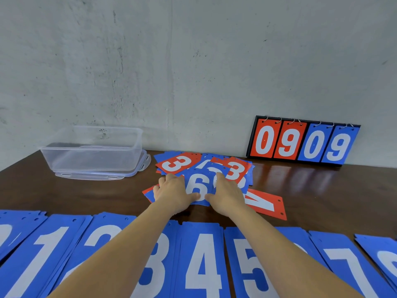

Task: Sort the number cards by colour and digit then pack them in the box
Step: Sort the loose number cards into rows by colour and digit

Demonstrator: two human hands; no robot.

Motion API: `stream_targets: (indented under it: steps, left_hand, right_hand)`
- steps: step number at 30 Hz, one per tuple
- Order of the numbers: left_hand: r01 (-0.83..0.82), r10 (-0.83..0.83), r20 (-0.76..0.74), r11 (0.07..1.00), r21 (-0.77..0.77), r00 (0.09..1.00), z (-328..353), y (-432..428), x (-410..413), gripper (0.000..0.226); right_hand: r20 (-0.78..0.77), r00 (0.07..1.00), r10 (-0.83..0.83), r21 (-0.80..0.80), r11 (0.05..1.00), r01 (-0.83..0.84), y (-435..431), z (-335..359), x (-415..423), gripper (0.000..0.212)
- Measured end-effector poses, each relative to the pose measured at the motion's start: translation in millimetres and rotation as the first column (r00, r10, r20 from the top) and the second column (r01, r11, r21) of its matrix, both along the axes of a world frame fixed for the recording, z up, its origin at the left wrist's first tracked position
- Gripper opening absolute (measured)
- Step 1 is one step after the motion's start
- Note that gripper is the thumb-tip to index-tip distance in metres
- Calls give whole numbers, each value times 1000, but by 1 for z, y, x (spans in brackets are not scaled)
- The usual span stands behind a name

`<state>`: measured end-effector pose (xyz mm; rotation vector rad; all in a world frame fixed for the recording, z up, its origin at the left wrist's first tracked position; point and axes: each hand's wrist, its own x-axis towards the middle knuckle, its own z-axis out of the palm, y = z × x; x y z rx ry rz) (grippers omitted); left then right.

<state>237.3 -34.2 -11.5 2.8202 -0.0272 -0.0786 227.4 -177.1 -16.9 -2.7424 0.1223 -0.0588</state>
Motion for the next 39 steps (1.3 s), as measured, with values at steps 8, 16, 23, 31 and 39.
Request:
stream_targets:
  steps: [8,16,23,31,39]
  left_hand:
    - [51,-50,48,998,-32,998,-6,11,3,65]
    - [21,-43,-67,954,-298,997,0,15,8,51]
    - [-121,46,-131,751,-649,990,17,12,10,30]
    - [-193,161,-119,599,-777,980,30,20,10,26]
    - [-123,176,-40,492,-862,984,41,21,-11,18]
  right_hand:
    - [-78,994,78,251,966,-57,5,10,-3,59]
    - [-110,990,87,462,886,-27,17,18,-10,57]
    - [-141,985,102,523,852,-14,13,17,-10,62]
    - [-26,994,-106,642,761,98,1,25,-11,56]
    - [26,983,-182,785,613,93,-21,55,-22,11]
